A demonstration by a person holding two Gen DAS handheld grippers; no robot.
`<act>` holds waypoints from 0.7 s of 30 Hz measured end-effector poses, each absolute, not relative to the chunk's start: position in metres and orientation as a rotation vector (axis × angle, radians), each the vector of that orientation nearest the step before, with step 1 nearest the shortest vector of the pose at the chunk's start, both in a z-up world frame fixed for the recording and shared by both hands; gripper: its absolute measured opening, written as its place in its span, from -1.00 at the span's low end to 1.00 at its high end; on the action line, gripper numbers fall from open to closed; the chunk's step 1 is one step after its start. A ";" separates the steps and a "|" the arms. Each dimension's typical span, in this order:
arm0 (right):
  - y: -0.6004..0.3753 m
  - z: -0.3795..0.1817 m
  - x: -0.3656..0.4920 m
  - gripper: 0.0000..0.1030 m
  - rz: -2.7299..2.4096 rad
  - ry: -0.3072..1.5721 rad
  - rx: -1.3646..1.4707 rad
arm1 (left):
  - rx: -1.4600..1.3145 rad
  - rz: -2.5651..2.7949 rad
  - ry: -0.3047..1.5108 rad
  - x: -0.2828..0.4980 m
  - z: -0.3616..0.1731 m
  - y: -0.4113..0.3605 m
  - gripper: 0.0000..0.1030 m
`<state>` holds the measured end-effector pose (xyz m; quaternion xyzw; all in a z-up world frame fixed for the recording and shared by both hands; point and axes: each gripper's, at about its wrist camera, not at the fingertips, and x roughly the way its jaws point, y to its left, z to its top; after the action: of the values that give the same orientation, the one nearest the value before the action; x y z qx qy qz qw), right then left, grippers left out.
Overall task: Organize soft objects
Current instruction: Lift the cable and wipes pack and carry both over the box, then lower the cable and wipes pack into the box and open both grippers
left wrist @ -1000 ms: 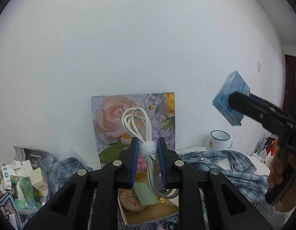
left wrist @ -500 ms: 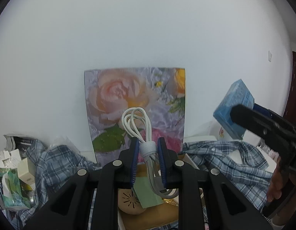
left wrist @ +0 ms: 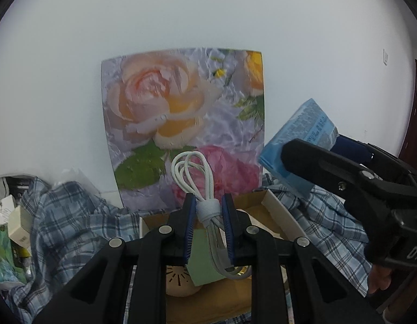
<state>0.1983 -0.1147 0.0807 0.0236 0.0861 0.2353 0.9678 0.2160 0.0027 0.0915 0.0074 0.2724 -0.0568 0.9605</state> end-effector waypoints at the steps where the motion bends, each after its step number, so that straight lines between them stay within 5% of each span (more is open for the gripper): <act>1: -0.114 0.077 0.201 0.38 0.479 0.179 0.049 | 0.010 -0.117 0.554 0.218 0.087 0.003 -0.59; 21: -0.112 0.015 0.253 0.38 0.439 0.385 0.074 | -0.021 -0.109 0.694 0.248 0.014 -0.001 -0.59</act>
<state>0.2531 -0.1117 0.0145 0.0363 0.1898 0.2164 0.9570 0.2483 -0.0014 0.0143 -0.0103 0.3401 -0.0534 0.9388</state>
